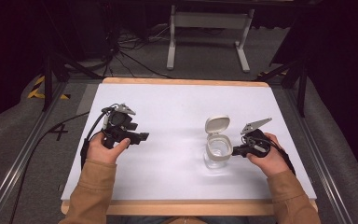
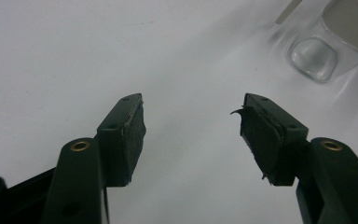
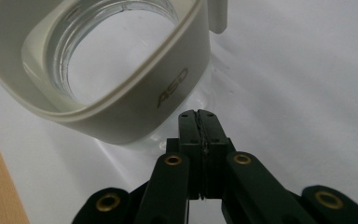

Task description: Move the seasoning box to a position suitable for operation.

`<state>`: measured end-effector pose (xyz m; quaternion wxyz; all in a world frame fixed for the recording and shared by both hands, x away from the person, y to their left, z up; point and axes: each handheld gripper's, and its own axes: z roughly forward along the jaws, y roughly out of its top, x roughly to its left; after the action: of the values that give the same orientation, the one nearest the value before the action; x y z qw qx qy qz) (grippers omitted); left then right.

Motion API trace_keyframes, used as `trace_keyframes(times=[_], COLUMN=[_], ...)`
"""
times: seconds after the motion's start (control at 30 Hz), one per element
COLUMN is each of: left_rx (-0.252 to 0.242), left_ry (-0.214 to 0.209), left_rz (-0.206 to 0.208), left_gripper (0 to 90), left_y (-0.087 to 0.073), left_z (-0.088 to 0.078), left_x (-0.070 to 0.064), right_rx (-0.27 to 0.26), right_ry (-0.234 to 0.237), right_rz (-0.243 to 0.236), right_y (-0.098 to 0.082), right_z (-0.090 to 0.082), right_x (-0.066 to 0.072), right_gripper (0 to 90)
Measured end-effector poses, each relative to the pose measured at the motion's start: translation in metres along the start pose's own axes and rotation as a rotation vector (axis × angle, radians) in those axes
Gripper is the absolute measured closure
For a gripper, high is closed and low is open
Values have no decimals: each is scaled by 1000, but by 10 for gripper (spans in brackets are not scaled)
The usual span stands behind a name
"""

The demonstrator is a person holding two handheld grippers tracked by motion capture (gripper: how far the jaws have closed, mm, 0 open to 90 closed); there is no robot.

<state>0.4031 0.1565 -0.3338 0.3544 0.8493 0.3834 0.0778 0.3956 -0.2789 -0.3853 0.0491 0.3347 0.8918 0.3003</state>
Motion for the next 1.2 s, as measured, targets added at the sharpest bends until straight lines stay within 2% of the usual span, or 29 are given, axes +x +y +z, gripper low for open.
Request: trace_keyframes(times=[0.5,0.97,1.07,1.2], left_rx=[-2,2,-5,-1], left_ry=[-5,-12,-14,-15], left_rz=[6,16,15,16], left_gripper=[401,401,401,401], left_y=[1,6,7,7], left_z=[1,3,4,6], left_x=[1,-1,-1,-1], right_rx=[42,57,34,-6], right_ry=[30,46,45,4], right_rz=[-34,-55,-41,-23], right_y=[1,-1,-2,-1], right_z=[-1,1,-2,-12], right_x=[11,16,14,12], right_gripper=[900,900,900,900])
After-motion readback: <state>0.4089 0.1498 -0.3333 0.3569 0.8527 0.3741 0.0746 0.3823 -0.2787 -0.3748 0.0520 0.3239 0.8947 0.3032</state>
